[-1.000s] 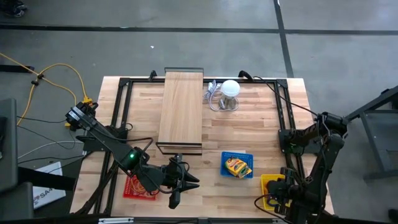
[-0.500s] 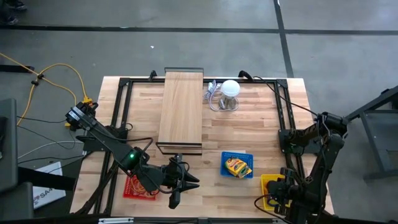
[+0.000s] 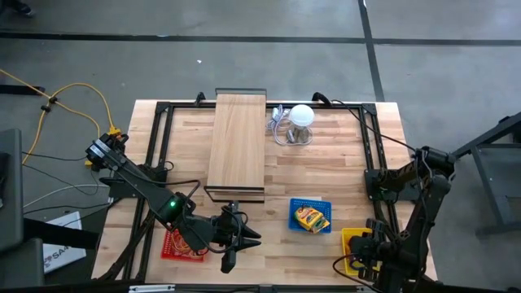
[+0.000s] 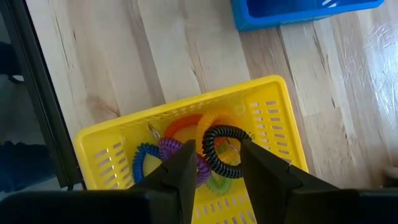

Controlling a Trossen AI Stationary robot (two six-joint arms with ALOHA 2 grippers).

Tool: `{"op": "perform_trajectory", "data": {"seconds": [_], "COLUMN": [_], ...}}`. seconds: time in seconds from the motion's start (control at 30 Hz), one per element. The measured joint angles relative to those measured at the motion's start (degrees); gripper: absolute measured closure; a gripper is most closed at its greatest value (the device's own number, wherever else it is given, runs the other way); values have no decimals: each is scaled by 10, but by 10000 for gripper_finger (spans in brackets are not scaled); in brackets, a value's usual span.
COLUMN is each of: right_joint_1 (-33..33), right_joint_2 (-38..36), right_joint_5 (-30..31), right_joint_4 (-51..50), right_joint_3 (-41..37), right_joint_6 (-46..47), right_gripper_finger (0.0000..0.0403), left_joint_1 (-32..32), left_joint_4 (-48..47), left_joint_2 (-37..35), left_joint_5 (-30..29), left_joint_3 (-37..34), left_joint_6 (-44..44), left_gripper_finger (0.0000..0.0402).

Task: Pick & Place Office Desk Supplies
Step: Put the red bin on the shelf

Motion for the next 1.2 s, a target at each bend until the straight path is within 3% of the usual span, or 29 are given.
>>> {"op": "perform_trajectory", "data": {"seconds": [0.13,0.5,0.77,1.2], "right_joint_1": [0,-3,-13,-23], "right_joint_2": [-17,-87,-117,-117], "right_joint_5": [9,123,163,164], "right_joint_4": [-1,-2,-2,6], "right_joint_3": [0,0,0,0], "right_joint_6": [-1,-50,-67,-101], "right_gripper_finger": [291,291,291,291], "left_joint_1": [0,0,0,0], "left_joint_4": [0,0,0,0], "left_joint_2": [0,0,0,0], "left_joint_5": [0,0,0,0], "left_joint_3": [0,0,0,0], "left_joint_6": [0,0,0,0], "left_gripper_finger": [325,325,325,325]}}
